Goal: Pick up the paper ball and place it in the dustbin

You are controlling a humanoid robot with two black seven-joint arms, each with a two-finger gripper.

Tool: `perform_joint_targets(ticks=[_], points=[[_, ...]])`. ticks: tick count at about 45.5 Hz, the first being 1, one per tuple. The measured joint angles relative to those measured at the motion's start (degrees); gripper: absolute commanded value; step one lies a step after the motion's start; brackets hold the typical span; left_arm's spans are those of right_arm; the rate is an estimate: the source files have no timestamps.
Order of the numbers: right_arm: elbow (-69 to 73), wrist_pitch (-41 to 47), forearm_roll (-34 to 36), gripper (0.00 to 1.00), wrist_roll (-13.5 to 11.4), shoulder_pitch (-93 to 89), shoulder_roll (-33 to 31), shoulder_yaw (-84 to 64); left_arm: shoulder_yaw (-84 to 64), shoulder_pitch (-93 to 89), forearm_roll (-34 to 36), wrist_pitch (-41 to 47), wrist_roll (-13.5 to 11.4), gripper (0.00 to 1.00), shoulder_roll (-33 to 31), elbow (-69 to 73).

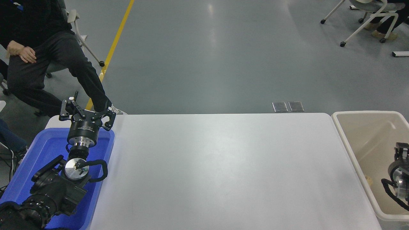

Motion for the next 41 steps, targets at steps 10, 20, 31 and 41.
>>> perform_joint_targets(ticks=[10, 20, 31, 41], points=[[7.09, 0.25, -0.13, 1.0, 0.15, 3.13, -3.21, 2.14, 0.05, 0.0, -0.04, 0.0, 0.0, 0.99, 0.0, 0.01], [15.08, 4.08, -0.07, 1.0, 0.24, 4.49, -5.1, 10.12, 0.08, 0.0, -0.09, 0.04, 0.0, 0.99, 0.0, 0.02], [22.96, 11.23, 0.03, 1.0, 0.3, 4.19, -5.55, 20.05, 0.08, 0.0, -0.1, 0.08, 0.0, 0.99, 0.0, 0.02], [28.41, 15.52, 1.0, 1.0, 0.31, 2.15, -3.04, 28.13, 0.09, 0.0, -0.09, 0.08, 0.0, 0.99, 0.0, 0.03]])
